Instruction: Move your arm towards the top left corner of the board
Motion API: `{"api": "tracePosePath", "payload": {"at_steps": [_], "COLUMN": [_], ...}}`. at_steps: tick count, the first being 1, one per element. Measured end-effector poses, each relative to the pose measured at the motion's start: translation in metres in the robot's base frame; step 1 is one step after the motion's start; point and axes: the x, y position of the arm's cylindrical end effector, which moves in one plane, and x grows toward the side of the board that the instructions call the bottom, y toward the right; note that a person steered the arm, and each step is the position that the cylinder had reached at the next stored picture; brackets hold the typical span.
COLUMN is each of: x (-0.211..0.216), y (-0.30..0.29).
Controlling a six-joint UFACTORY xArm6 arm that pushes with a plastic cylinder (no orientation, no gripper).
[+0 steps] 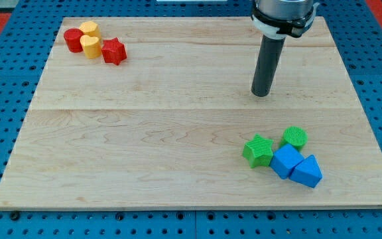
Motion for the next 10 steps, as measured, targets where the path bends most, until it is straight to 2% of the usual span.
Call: {"api": "tracePosePath", "payload": {"at_steps": [1,2,4,5,7,10], "x": [-0.004,-0.027,-0.105,-0.137,-0.175,-0.184], "y": [0.000,0.000,-0.009,-0.032,-0.117,-0.303]}}
